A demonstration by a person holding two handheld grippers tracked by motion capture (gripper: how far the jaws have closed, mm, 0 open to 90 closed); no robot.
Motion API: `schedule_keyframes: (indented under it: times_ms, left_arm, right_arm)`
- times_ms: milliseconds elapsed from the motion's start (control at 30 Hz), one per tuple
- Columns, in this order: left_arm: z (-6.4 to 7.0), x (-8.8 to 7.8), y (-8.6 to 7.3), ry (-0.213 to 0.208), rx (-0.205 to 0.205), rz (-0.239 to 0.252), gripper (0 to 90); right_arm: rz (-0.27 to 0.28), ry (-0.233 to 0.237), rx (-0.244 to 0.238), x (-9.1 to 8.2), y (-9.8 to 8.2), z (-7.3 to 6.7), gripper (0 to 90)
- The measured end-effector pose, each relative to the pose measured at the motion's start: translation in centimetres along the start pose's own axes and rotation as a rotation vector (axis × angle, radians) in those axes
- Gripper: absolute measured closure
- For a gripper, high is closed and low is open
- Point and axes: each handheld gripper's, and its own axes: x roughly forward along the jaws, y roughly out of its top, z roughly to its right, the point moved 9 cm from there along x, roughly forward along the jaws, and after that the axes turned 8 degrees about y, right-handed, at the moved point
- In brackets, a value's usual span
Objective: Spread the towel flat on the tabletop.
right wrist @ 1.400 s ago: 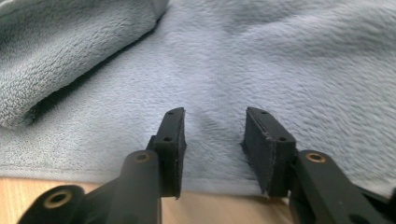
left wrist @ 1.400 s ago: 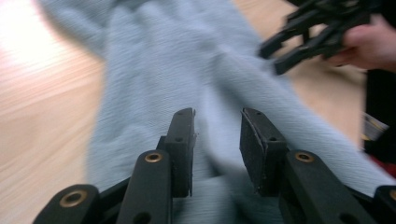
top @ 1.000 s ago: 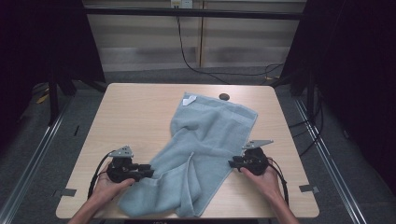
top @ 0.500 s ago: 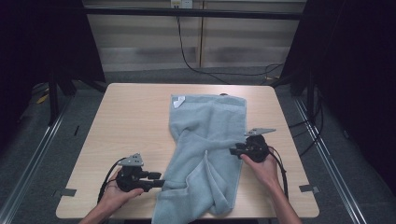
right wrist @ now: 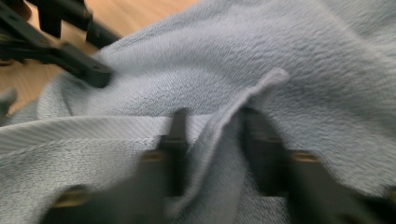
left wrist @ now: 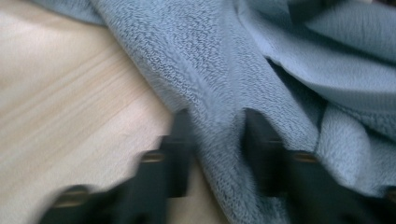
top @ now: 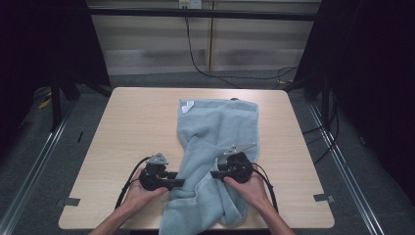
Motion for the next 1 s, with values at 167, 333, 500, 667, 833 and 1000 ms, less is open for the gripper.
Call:
schedule_keyframes:
  times_ms: [167,333,500,667,833,1000]
  left_arm:
    - [-0.8,-2.0,1.0,0.004,-0.046,0.075,84.6]
    - [-2.6,-5.4,1.6,0.037,-0.096,0.169,84.7]
    - [-5.5,-6.7,0.5,0.099,-0.177,0.174,84.7]
    - [-7.3,-7.0,-0.4,0.155,-0.26,0.153,75.9]
    - [-3.0,-9.6,0.2,0.048,-0.117,0.221,60.0]
    - [-0.3,-8.4,-2.6,-0.063,-0.056,0.124,58.0]
  right_arm:
    - [0.165,0.053,-0.024,-4.1,1.7,-1.6,86.6]
    - [0.317,0.074,-0.116,-10.0,2.7,-4.0,86.8]
    - [0.391,0.081,-0.145,-13.8,1.5,-5.4,87.1]
    - [0.392,0.058,-0.147,-14.9,0.2,-5.7,87.2]
    - [0.372,0.053,-0.118,-13.8,0.0,-4.3,87.1]
    - [0.353,0.051,-0.091,-12.7,-0.3,-3.2,87.0]
